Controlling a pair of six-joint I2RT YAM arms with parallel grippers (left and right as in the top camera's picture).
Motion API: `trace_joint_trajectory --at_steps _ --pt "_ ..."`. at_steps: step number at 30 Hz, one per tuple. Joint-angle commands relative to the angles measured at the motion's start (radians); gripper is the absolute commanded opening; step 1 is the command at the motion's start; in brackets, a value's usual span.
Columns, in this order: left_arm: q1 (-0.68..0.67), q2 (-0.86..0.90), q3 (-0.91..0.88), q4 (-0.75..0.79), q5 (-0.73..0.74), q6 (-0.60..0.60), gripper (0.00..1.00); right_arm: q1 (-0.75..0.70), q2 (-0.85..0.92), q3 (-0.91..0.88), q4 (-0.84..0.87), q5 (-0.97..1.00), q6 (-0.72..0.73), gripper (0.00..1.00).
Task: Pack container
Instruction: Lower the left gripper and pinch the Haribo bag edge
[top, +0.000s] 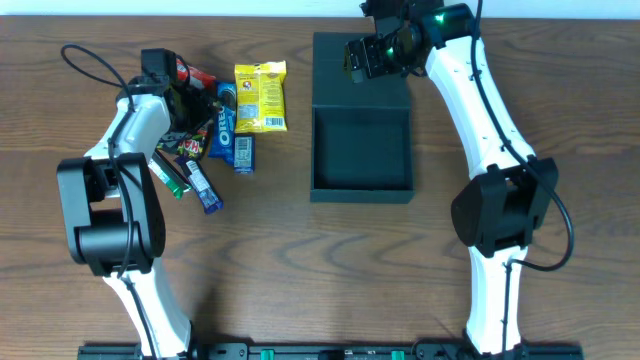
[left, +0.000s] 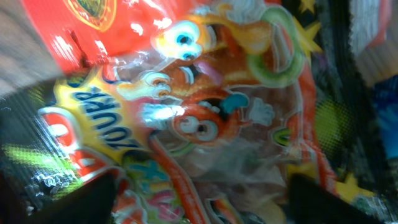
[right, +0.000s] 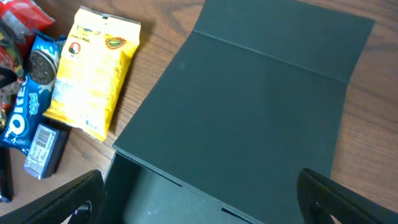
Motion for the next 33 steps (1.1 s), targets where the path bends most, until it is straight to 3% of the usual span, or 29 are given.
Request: trace_joint_trajectory --at_steps 1,10,14,18,20,21,23,26,30,33 --pt "0.000 0.049 0.010 -0.008 0.019 -0.003 0.66 -0.009 -0.034 0.002 -0.003 0.006 -0.012 0.98" --pt "0.000 0.078 0.010 -0.013 0.066 -0.003 0.29 -0.009 -0.034 0.002 -0.004 0.006 -0.012 0.98" --pt "0.000 0.078 0.010 -0.016 0.070 -0.002 0.06 -0.009 -0.034 0.002 -0.004 0.006 -0.012 0.98" --pt "0.000 0.074 0.011 -0.016 0.098 -0.003 0.06 -0.009 -0.034 0.002 -0.006 0.006 -0.012 0.98" --pt "0.000 0.063 0.012 -0.013 0.117 -0.003 0.17 -0.009 -0.034 0.002 -0.010 0.006 -0.012 0.98" --pt "0.000 0.051 0.015 -0.013 0.127 -0.003 0.29 -0.009 -0.034 0.002 -0.013 0.006 -0.012 0.98" --pt "-0.001 0.018 0.023 -0.012 0.125 0.014 0.40 -0.009 -0.034 0.002 -0.018 0.006 -0.012 0.98" --pt "-0.013 -0.049 0.031 0.019 0.095 0.128 0.52 -0.009 -0.034 0.002 -0.022 0.006 -0.012 0.98" --pt "-0.039 -0.092 0.031 0.032 -0.018 0.222 0.83 -0.009 -0.034 0.002 -0.023 0.006 -0.012 0.99" --pt "-0.039 -0.058 0.030 0.029 0.035 0.182 0.87 -0.009 -0.034 0.002 -0.023 0.006 -0.012 0.98"
